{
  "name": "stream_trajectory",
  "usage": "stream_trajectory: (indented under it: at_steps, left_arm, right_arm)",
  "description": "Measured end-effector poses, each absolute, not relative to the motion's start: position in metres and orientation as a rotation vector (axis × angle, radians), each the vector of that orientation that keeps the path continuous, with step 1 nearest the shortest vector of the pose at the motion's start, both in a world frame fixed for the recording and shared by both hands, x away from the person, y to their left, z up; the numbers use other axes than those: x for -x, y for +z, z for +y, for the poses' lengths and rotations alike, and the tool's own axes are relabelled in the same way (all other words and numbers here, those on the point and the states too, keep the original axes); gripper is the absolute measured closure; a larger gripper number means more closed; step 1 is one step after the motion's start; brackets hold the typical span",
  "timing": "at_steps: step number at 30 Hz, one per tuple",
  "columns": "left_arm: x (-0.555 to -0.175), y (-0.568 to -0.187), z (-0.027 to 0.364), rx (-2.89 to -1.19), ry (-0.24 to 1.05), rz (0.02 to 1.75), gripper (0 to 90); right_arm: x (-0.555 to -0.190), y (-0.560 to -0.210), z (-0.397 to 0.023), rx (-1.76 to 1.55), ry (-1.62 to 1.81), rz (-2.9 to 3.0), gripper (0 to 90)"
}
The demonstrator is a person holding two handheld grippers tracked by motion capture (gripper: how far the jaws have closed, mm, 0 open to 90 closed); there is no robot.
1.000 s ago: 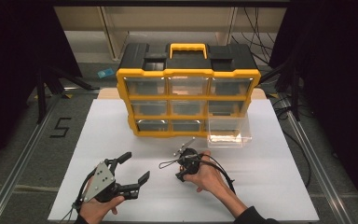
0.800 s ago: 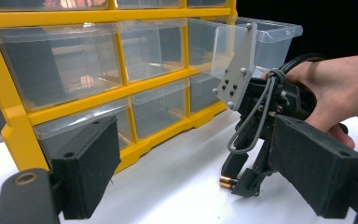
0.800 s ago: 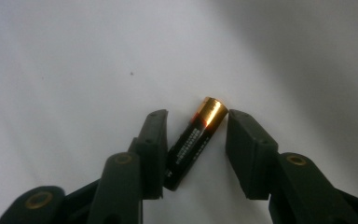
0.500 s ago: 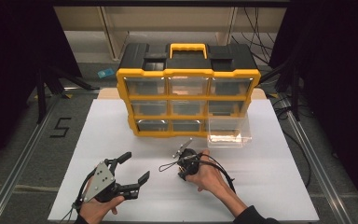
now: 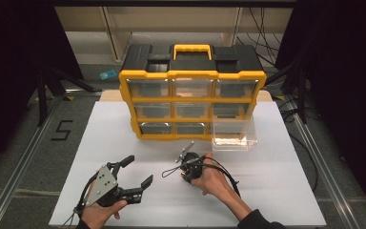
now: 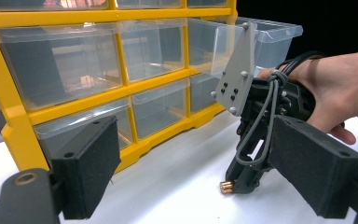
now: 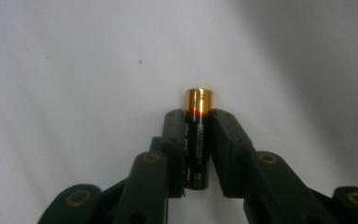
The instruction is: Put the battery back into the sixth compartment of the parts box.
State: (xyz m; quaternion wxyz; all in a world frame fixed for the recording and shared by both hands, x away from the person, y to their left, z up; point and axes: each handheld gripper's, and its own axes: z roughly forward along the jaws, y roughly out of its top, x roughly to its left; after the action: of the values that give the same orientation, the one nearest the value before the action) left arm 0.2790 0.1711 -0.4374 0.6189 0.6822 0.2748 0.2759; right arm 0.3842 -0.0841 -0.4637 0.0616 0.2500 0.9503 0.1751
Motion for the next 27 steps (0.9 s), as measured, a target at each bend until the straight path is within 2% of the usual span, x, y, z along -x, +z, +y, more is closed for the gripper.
stream_trajectory:
  at_steps: [13, 27]
  left_arm:
    - [-0.279, -0.437, 0.171, -1.566, 0.634, 0.632, 15.7]
    - [-0.279, -0.437, 0.171, -1.566, 0.639, 0.627, 15.7]
  right_arm:
    - [-0.381, -0.456, -0.083, -0.705, 0.553, 2.852, 77.0]
    - [-0.367, -0.411, -0.086, -0.632, 0.814, 2.757, 77.0]
